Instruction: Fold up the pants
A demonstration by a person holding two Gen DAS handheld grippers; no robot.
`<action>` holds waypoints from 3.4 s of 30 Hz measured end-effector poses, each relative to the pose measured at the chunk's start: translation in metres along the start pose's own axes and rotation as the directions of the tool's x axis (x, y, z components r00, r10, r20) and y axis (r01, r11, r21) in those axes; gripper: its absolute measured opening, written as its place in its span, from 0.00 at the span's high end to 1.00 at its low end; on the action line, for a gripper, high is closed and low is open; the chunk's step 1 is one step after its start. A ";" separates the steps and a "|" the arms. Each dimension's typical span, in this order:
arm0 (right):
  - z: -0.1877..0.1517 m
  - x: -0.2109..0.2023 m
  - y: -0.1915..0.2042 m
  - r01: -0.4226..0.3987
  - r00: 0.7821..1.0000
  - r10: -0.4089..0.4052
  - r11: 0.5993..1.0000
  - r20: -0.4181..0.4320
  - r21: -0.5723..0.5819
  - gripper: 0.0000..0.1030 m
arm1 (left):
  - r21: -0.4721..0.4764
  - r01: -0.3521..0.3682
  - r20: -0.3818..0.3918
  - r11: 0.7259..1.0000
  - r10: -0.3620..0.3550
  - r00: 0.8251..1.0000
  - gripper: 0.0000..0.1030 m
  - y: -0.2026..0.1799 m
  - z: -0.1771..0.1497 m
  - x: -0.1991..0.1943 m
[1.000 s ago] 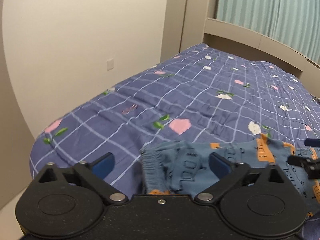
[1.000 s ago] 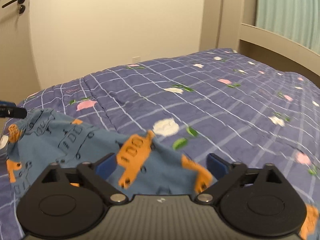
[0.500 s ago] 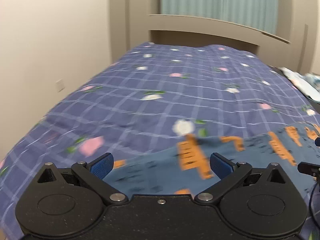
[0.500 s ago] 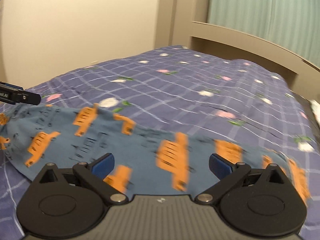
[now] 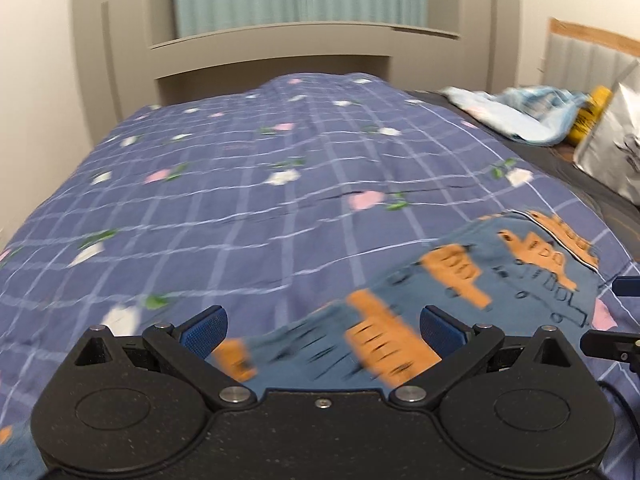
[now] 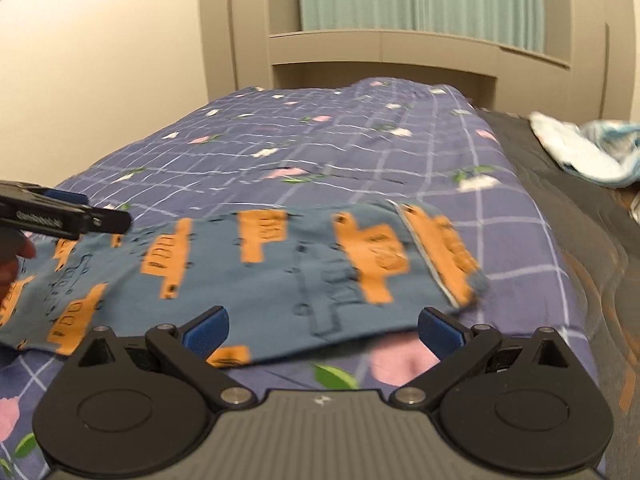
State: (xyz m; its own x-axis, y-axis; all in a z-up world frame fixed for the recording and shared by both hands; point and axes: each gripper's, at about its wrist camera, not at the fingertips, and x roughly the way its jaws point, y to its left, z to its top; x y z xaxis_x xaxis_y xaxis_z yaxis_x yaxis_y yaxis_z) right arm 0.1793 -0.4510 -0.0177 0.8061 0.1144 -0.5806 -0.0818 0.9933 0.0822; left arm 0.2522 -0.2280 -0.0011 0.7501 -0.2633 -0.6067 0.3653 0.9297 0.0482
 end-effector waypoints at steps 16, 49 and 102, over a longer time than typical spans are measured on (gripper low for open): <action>0.008 0.033 -0.076 -0.200 0.978 0.209 0.941 -0.001 0.272 0.00 | 0.036 0.023 -0.081 0.999 -0.020 0.996 0.00 -0.035 0.018 0.078; -0.001 0.022 -0.099 -0.106 0.986 0.014 0.824 0.167 0.557 0.45 | -0.080 0.058 -0.162 0.995 -0.070 0.984 0.01 -0.034 0.029 0.081; -0.010 0.002 0.132 0.078 0.986 -0.003 0.897 0.169 -0.435 0.87 | -0.626 0.342 -0.110 0.701 -0.513 0.851 0.86 0.027 -0.002 0.046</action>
State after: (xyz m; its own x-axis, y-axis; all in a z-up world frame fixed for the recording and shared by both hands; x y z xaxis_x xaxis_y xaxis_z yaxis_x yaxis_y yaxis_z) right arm 0.1643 -0.3191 -0.0166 0.8938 0.1063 -0.4358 -0.2658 0.9081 -0.3235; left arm 0.2950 -0.2148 -0.0293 0.3902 -0.6729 -0.6285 0.1671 0.7230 -0.6703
